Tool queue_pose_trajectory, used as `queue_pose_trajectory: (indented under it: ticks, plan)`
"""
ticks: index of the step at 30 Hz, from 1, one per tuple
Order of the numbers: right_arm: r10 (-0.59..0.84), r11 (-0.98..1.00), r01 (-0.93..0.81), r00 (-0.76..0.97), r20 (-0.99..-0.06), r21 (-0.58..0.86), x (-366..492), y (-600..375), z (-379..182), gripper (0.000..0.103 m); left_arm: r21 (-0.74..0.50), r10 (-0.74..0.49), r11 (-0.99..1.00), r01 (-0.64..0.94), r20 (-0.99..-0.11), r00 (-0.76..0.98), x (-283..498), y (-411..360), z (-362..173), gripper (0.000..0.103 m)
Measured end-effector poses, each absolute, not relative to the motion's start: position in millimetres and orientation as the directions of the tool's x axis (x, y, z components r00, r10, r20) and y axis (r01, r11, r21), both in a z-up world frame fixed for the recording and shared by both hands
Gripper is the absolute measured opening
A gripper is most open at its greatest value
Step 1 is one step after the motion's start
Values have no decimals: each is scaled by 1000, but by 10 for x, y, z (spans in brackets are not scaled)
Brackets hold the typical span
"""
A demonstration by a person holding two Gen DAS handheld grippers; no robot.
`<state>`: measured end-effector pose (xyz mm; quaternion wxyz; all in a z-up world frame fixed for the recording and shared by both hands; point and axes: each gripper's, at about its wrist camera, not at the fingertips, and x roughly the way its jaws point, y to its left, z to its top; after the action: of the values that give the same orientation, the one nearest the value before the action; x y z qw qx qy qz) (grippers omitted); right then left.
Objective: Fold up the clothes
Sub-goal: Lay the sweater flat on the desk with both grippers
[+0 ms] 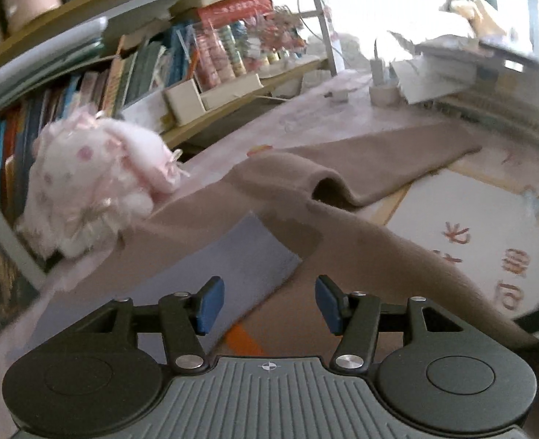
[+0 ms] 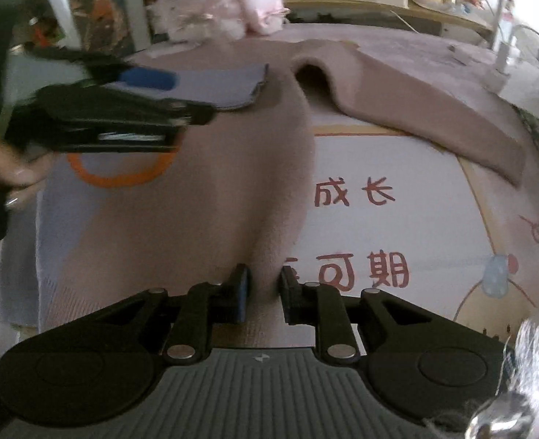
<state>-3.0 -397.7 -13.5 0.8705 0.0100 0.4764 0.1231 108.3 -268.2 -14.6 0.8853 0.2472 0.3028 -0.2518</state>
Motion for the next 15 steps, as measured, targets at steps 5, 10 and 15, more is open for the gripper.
queue_pose_trajectory:
  ticks: [5, 10, 15]
  plan:
    - [274, 949, -275, 487, -829, 153, -62, -3999, -124, 18, 377, -213, 730, 570, -666, 715, 1211, -2919, -318, 54]
    - [315, 922, -354, 452, -834, 156, -88, -3967, -104, 18, 380, -153, 784, 491, -648, 746, 1308, -2825, -309, 6]
    - [328, 919, -354, 442, -835, 174, -58, -4010, -95, 18, 230, -127, 920, 317, -589, 798, 1411, -2156, 115, 5]
